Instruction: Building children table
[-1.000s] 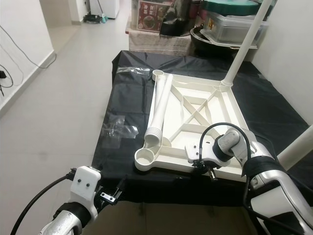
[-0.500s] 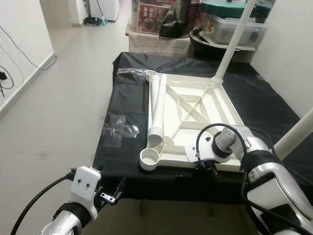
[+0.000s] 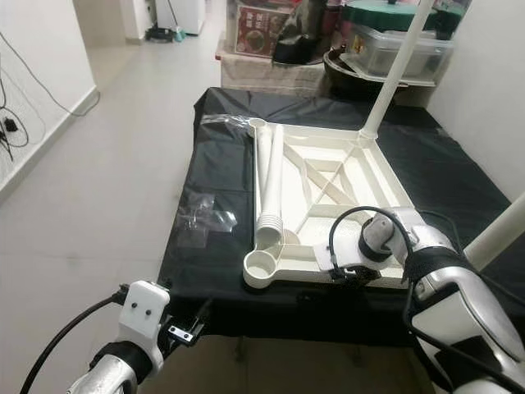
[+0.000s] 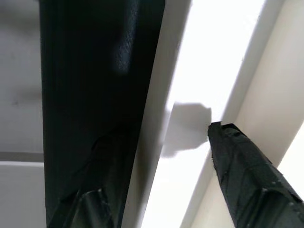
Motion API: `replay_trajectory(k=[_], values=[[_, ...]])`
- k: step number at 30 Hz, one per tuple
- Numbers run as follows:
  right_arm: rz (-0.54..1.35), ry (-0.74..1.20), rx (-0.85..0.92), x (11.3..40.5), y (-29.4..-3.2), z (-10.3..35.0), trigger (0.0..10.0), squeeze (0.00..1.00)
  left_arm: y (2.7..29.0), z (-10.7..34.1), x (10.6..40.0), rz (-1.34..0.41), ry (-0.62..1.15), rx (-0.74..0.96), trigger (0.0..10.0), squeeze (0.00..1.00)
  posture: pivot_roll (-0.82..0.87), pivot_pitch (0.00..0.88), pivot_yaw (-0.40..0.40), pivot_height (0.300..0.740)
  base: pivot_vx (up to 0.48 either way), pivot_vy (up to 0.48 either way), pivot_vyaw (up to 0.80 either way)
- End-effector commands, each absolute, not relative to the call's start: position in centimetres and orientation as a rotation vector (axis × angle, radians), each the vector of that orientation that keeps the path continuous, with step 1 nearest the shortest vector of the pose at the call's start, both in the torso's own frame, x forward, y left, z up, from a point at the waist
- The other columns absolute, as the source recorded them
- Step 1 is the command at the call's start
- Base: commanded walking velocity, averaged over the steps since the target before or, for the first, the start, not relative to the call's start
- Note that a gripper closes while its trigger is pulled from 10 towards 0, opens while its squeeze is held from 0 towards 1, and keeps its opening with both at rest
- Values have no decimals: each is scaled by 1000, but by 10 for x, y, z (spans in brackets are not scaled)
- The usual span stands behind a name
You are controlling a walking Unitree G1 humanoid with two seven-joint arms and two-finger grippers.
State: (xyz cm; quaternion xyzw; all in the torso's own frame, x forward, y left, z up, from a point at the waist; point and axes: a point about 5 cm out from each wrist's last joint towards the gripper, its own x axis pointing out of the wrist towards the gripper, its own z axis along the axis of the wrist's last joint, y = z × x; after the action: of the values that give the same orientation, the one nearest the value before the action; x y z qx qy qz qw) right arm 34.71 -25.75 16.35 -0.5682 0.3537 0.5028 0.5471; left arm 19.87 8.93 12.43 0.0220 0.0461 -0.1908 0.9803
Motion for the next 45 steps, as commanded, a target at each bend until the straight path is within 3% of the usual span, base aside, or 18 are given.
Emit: replay_trajectory(k=[1, 9, 15, 26, 31, 45], values=[[1212, 846, -1311, 344, -258, 158, 10000, 0, 89, 120, 197, -393, 110, 46, 10000, 0, 50, 82, -73, 740, 0, 0, 0], [1227, 674, -1154, 351, -256, 211, 10000, 0, 90, 118, 198, -397, 114, 47, 10000, 0, 44, 75, -68, 740, 0, 0, 0], [1215, 418, -833, 354, -244, 242, 10000, 0, 90, 118, 200, -399, 113, 48, 10000, 0, 38, 77, -68, 740, 0, 0, 0], [997, 213, -615, 359, -229, 220, 10000, 0, 91, 118, 201, -393, 110, 49, 10000, 0, 42, 85, -64, 740, 0, 0, 0], [776, 189, -517, 354, -216, 211, 10000, 0, 93, 117, 202, -391, 113, 47, 10000, 0, 31, 82, -46, 740, 0, 0, 0], [748, 216, -453, 319, -179, 195, 10000, 0, 94, 117, 205, -393, 113, 45, 10000, 0, 31, 87, -49, 740, 0, 0, 0]])
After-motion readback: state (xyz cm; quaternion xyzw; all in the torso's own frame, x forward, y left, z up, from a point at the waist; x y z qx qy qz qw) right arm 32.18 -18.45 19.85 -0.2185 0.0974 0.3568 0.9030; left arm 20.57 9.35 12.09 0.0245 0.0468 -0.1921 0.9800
